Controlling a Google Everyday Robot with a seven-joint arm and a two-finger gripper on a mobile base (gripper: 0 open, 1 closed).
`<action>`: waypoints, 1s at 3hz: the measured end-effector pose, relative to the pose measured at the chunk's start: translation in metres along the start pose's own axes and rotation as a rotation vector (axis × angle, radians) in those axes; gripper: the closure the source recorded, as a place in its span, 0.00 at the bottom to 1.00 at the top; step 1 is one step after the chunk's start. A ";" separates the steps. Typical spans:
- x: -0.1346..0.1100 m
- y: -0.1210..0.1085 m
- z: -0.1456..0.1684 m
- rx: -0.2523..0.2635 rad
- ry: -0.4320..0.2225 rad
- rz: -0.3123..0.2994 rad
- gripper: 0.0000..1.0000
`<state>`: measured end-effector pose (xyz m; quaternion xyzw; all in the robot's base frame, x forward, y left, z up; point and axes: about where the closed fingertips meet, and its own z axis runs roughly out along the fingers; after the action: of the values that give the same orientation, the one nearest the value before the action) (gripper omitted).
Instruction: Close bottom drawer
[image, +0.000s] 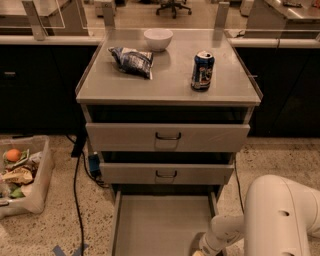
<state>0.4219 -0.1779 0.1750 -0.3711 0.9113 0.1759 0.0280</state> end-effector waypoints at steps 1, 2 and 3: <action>0.000 0.000 0.000 0.000 0.000 0.000 0.19; 0.000 0.000 0.000 0.000 0.000 0.000 0.42; 0.000 0.000 0.000 0.000 0.000 0.000 0.66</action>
Offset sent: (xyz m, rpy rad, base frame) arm 0.0000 0.0000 0.0000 0.0000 0.0000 0.0000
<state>0.4218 -0.1779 0.1749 -0.3712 0.9113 0.1759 0.0280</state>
